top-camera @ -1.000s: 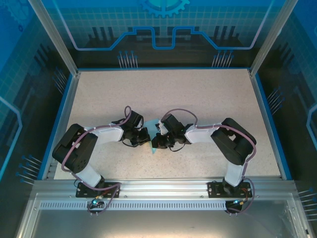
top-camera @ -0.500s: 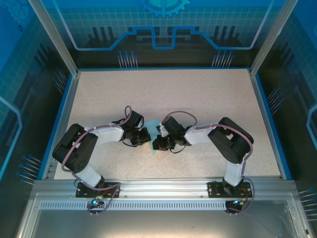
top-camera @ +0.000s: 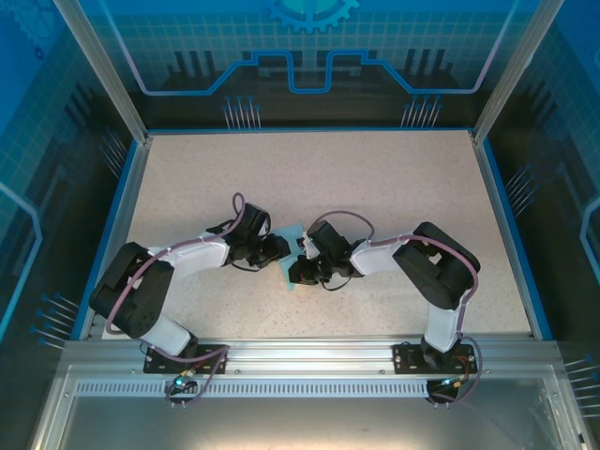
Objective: Fold a paper plane with a square sheet of paper (pick it up from the middle)
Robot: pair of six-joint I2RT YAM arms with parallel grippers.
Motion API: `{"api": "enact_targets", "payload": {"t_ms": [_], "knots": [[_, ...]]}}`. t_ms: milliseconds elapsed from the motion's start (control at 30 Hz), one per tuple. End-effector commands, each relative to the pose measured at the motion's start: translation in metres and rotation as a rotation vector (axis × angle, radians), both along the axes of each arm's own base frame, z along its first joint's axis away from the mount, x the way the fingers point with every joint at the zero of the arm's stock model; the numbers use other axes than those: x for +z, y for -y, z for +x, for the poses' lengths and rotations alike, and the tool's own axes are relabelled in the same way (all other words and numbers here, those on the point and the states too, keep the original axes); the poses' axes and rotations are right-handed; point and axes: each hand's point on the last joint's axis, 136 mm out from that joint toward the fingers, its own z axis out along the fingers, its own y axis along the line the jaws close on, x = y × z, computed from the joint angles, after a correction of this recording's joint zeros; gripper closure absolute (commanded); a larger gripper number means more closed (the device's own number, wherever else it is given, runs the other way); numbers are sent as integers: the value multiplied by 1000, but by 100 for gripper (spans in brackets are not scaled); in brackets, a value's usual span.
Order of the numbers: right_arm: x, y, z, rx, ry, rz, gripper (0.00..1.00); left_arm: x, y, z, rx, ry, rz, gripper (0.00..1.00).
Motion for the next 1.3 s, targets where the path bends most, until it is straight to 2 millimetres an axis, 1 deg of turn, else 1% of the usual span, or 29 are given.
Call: {"api": "enact_targets", "payload": {"t_ms": [0,100,300,567,767,867,1000,1067,1167,1267], "knots": [[5,2,0,-12,15,7,92,-2,-1,15,1,35,37,59],[7,1,1,-12,22,12,92,-9,-1,18,5,24,54,58],[9,0,3,-11,28,20,90,-15,1,21,3,9,61,49],[11,-3,8,-16,46,31,85,-21,-1,17,4,-24,71,48],[16,-7,11,-13,62,46,82,-22,-1,16,6,-35,73,51],[15,-5,11,-17,64,41,82,-15,1,16,1,-19,56,52],[15,-3,11,-21,65,33,82,8,5,16,-21,36,6,52],[14,-2,11,-25,61,28,83,18,4,15,-35,65,-18,55],[14,-1,11,-25,60,29,83,21,-1,9,-71,104,-17,63],[14,-1,11,-23,59,26,84,17,-6,1,-136,130,11,66]]}}
